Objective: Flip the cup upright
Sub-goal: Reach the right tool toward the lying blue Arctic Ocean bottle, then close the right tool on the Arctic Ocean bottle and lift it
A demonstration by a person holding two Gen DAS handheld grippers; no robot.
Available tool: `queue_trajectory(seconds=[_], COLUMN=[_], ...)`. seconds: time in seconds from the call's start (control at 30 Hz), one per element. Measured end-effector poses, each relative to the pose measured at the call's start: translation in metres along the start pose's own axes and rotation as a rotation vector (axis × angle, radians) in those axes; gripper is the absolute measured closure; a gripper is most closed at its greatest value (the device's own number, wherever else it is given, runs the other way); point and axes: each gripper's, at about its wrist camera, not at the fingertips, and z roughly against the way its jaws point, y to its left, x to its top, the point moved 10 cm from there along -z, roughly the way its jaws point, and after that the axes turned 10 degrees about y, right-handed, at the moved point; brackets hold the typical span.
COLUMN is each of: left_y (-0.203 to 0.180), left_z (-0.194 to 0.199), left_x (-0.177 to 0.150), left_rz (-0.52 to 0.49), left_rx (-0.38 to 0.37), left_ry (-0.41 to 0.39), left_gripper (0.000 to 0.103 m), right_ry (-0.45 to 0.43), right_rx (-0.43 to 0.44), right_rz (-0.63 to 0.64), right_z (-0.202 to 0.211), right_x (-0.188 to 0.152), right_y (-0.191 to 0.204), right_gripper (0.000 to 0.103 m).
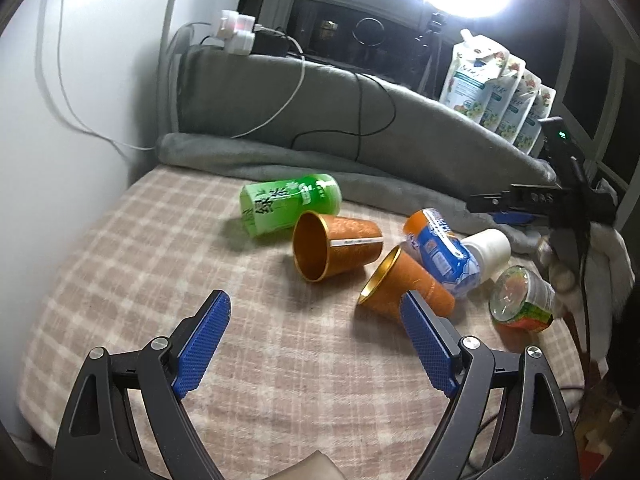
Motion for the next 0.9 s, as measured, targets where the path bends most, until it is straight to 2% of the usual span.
queue_trajectory(seconds=[0.17,0.33,0.63,0.77,0.9], left_y=[0.010,0.017,0.024,0.024,0.025], left_z=[0.005,0.007,0.010,0.011,0.012], left_x=[0.002,0.004,0.006,0.006,0.007], left_rz=[0.015,0.022,0.033,0.033,0.033], left_rx=[0.005,0.009,0.011,0.013,0.015], left_ry=[-0.010,-0.019,-0.032,-0.036,-0.041], left_gripper=[0.016,0.016,0.016,0.016,0.016], right_ry=[0.133,0.215,0.291,0.307,0.320], right_rx=[-0.005,-0.058,-0.121,-0.146,-0.171], right_rz=[0.040,0.087,0.116,0.131,0.133], right_z=[-0.036,-0.064,-0.093,-0.099,-0.105], right_x=[0.010,0.009,0.008,0.008,0.008], right_y=[0.005,0.009,0.003,0.004,0.000], right_gripper=[0.015,0.022,0.023,0.027,0.036])
